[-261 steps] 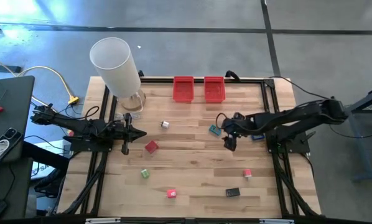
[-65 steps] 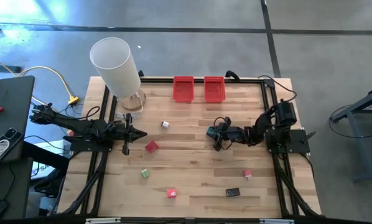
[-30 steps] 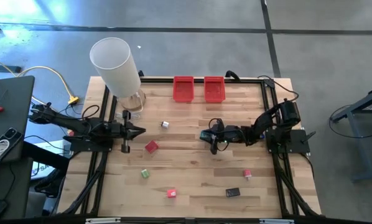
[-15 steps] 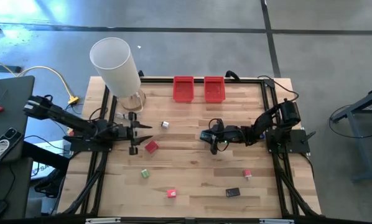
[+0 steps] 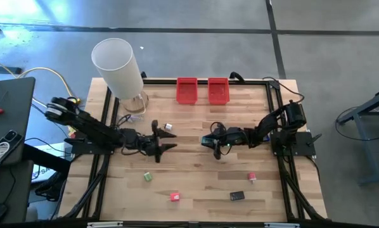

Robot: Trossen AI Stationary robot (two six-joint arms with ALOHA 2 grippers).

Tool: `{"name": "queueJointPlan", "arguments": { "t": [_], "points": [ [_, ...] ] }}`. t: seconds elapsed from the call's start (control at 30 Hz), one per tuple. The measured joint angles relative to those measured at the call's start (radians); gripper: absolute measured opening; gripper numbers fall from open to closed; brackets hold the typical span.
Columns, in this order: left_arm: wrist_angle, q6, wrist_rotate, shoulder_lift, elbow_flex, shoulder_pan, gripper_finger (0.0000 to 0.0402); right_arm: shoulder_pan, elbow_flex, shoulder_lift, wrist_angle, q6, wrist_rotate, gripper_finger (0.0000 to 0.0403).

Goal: Pick & Place Office items
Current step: Put the light blue timer into the left red bin

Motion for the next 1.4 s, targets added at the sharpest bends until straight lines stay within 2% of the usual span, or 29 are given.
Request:
{"name": "queueJointPlan", "arguments": {
  "t": [0.1,0.33,0.5,0.6,0.73,0.93,1.4],
  "points": [
    [0.014,0.015,0.0,0.06,0.037,0.018,0.0184,-0.015,0.013,0.0,-0.003,0.001,-0.053,0.0142],
    [0.013,0.191,0.053,0.165,0.075,0.034,0.0184,-0.06,0.065,0.0,-0.013,0.061,-0.233,0.0142],
    [0.014,0.166,0.053,0.21,0.105,0.042,0.0184,-0.084,0.105,0.0,-0.013,0.106,-0.335,0.0142],
    [0.012,0.14,0.056,0.236,0.116,0.053,0.0184,-0.083,0.132,0.0,-0.013,0.106,-0.342,0.0142],
    [0.014,0.189,0.072,0.249,0.129,0.06,0.0184,-0.083,0.167,0.0,-0.011,0.129,-0.393,0.0142],
    [-0.02,0.203,0.09,0.249,0.152,0.061,0.0184,-0.083,0.196,0.0,-0.013,0.151,-0.402,0.0142],
    [-0.079,0.107,0.107,0.249,0.158,0.062,0.0184,-0.088,0.249,-0.01,-0.015,0.216,-0.428,0.0143]
  ]
}}
